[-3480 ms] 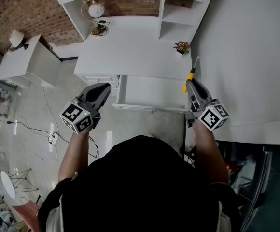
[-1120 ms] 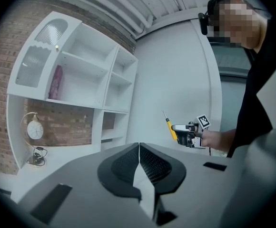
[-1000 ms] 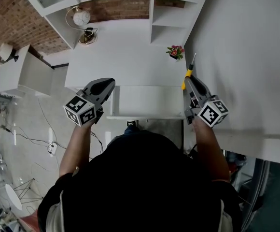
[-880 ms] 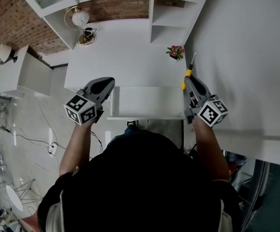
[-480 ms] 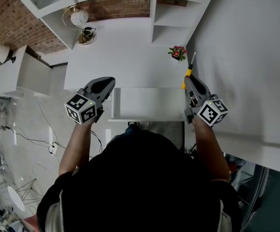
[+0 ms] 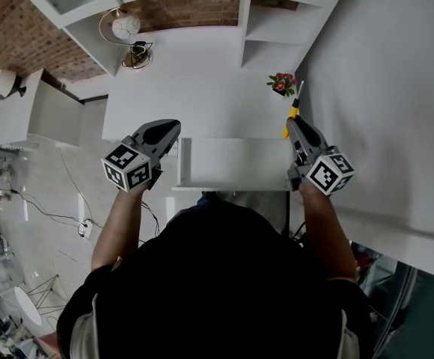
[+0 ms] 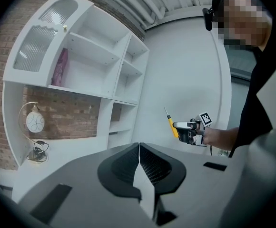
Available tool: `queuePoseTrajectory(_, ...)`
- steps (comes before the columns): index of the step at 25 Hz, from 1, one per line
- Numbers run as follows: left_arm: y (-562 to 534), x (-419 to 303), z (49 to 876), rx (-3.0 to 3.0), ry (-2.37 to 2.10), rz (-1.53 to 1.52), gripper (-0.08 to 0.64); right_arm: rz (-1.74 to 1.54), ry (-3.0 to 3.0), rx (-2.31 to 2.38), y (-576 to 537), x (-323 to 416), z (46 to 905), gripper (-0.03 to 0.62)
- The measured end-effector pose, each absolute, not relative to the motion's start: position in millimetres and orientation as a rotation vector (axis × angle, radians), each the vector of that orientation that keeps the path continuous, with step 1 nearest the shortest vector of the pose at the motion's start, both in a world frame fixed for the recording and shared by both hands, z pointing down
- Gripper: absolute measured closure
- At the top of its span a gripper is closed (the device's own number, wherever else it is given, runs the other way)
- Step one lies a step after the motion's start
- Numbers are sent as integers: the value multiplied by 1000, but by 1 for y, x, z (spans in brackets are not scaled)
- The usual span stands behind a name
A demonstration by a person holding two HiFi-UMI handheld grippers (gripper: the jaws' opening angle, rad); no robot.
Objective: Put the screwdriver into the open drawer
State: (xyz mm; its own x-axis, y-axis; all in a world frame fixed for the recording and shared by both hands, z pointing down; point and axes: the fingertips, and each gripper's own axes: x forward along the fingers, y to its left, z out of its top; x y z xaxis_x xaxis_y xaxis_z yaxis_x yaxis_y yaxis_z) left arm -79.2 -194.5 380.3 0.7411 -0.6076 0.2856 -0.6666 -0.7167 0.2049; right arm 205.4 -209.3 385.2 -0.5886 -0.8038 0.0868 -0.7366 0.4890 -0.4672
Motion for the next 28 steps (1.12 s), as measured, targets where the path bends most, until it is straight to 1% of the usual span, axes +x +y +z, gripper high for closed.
queuePoseTrajectory(12,-204,-85,384,2637,-984,272,537,-729,2634,-1358,-219,192,408,514)
queuePoseTrajectory(28,-218,-103,403,2597,-1012,266,537,-850,2794,-1431,-232,172,509,514)
